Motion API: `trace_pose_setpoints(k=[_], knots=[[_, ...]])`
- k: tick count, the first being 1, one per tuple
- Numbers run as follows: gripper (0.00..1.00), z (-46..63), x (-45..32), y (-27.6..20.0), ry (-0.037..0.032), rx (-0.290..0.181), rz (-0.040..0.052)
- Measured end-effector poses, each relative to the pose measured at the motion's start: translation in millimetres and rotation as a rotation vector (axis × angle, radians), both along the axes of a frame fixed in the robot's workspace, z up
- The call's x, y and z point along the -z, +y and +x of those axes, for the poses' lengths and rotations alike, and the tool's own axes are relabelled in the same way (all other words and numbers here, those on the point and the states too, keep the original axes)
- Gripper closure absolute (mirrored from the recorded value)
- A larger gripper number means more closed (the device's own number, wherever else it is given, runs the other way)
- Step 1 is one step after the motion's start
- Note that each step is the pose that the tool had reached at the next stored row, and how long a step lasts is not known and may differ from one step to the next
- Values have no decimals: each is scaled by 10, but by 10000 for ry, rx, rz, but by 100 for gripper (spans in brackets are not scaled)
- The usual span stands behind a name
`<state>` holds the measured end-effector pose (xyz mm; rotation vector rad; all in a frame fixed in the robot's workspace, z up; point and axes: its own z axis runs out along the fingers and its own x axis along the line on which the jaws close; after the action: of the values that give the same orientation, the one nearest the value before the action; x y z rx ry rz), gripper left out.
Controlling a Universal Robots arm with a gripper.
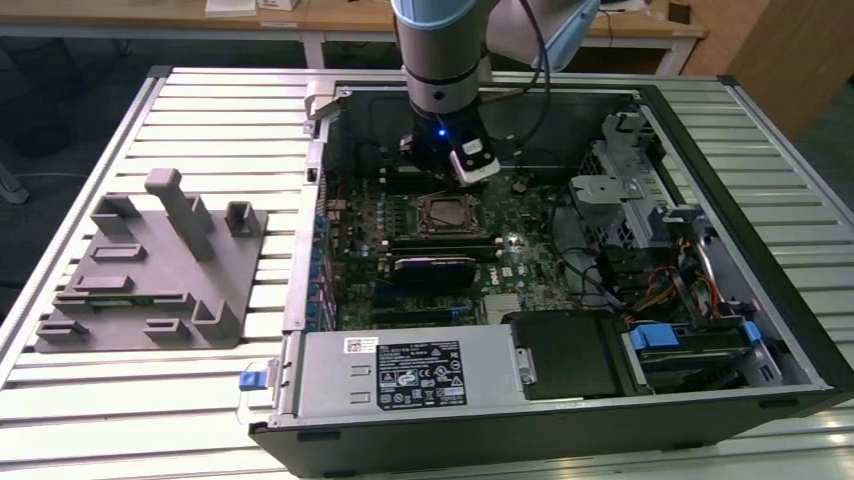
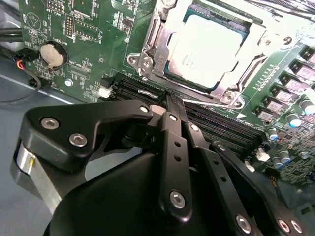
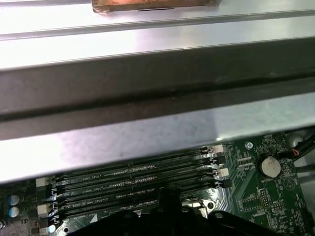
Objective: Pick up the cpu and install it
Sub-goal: 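Install the first cpu locking lever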
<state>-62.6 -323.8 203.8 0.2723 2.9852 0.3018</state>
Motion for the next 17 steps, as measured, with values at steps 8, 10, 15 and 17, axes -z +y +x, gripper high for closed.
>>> trace_pose_setpoints(k=[8,10,15,17], knots=[[89,-4,7,0,0,-285,1],[89,-4,8,0,0,-324,1],[89,-4,9,0,0,-413,2],[89,-4,10,0,0,-441,2]])
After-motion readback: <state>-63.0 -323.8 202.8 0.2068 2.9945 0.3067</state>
